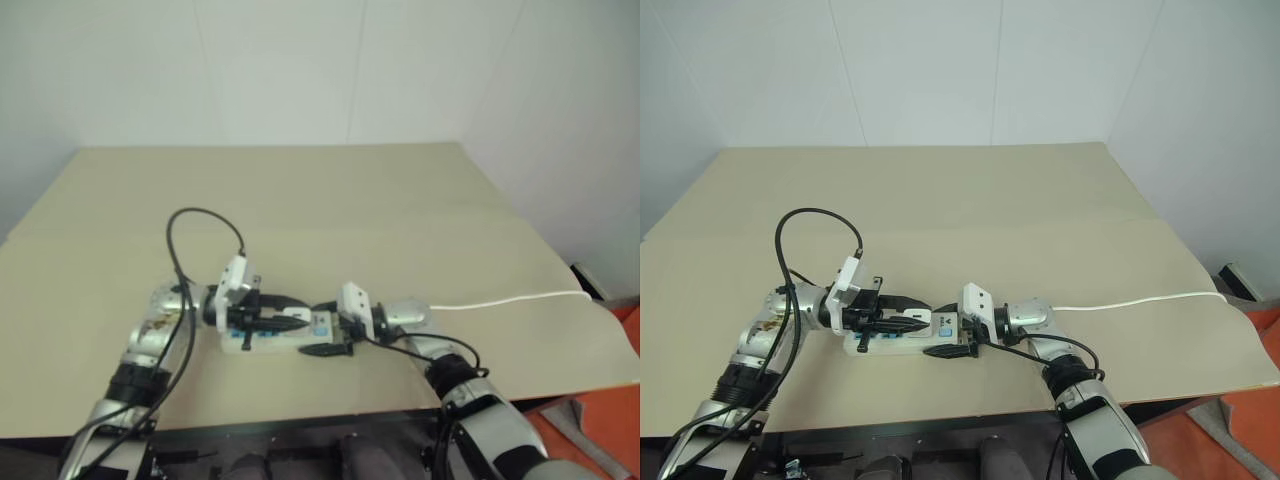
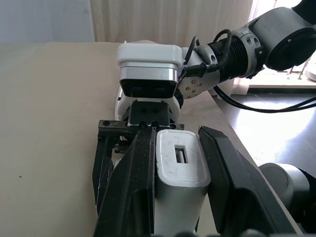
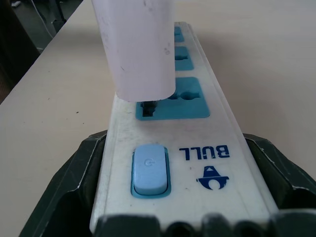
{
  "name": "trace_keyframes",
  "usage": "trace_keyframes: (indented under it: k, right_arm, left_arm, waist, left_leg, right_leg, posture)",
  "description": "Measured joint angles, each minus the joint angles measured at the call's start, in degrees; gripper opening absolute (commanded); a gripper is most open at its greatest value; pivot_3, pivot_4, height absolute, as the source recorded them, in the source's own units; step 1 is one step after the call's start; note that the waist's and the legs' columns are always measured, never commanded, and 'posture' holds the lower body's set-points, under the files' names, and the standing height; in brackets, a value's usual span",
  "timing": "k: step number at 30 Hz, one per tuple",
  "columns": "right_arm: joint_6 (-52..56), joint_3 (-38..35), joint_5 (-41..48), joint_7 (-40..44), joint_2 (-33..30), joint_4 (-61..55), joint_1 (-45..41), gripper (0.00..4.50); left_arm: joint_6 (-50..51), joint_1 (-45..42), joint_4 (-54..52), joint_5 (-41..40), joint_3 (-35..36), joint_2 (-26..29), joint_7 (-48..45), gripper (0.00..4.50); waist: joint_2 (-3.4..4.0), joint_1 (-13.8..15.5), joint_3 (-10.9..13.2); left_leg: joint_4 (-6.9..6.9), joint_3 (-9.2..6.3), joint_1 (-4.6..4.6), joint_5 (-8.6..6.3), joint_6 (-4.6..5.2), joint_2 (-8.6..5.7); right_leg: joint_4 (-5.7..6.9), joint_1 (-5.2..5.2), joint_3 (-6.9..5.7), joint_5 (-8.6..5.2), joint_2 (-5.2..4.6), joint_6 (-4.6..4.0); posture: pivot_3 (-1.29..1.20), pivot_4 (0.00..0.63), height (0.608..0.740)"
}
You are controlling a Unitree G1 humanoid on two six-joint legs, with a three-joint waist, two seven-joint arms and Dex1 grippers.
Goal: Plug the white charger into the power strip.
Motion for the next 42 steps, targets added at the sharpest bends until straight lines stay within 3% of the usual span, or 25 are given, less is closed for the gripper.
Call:
trace_keyframes:
  k: [16,27,38,41,42]
  right_arm:
    - [0.32,0.14,-0.03,-0.03,0.00,-0.43,0.11,3.43]
    - [0.64,0.27,-0.75,-0.56,0.00,-0.23,0.13,3.43]
    - [0.64,0.03,-0.60,0.13,-0.25,-0.39,0.26,3.43]
    - [0.63,-0.03,-0.60,0.13,-0.24,-0.47,0.21,3.43]
    - [0.63,-0.01,-0.60,0.08,-0.24,-0.47,0.21,4.14]
  left_arm:
    - [-1.88,0.24,2.52,0.68,-0.69,0.20,0.14,1.06]
    - [-5.34,0.22,5.95,0.71,-1.58,-0.13,0.53,1.06]
    - [0.29,-0.60,8.13,1.89,-1.61,0.53,0.57,4.44]
    - [1.96,-3.24,6.26,0.27,0.09,0.50,1.21,4.48]
    - [3.19,-4.52,5.19,-0.60,0.70,0.81,1.15,4.50]
  waist:
    - [0.03,-0.07,0.00]
    - [0.79,0.28,-0.54]
    - [0.82,0.26,-0.48]
    - [0.80,0.27,-0.47]
    - [0.80,0.27,-0.46]
  left_leg:
    - [-0.12,0.01,0.01,0.00,0.00,0.01]
    - [-0.33,0.01,0.50,0.00,0.00,-0.01]
    - [-0.35,-0.04,0.32,0.00,0.00,-0.03]
    - [-0.34,-0.05,-0.04,0.00,0.00,-0.03]
    - [-0.34,-0.05,-0.02,0.00,0.00,-0.03]
  right_leg:
    - [-0.05,-0.02,-0.01,-0.03,0.00,-0.05]
    - [-0.12,0.32,0.01,-0.29,0.00,-0.48]
    - [-0.29,0.29,0.01,-0.31,0.00,-0.50]
    - [-0.24,-0.07,0.00,-0.12,0.02,-0.19]
    - [-0.24,-0.06,0.00,-0.01,0.03,-0.01]
  posture:
    - [0.00,0.150,0.740]
    - [0.00,0.150,0.740]
    - [0.00,0.150,0.740]
    - [0.00,0.150,0.740]
    - [0.00,0.150,0.740]
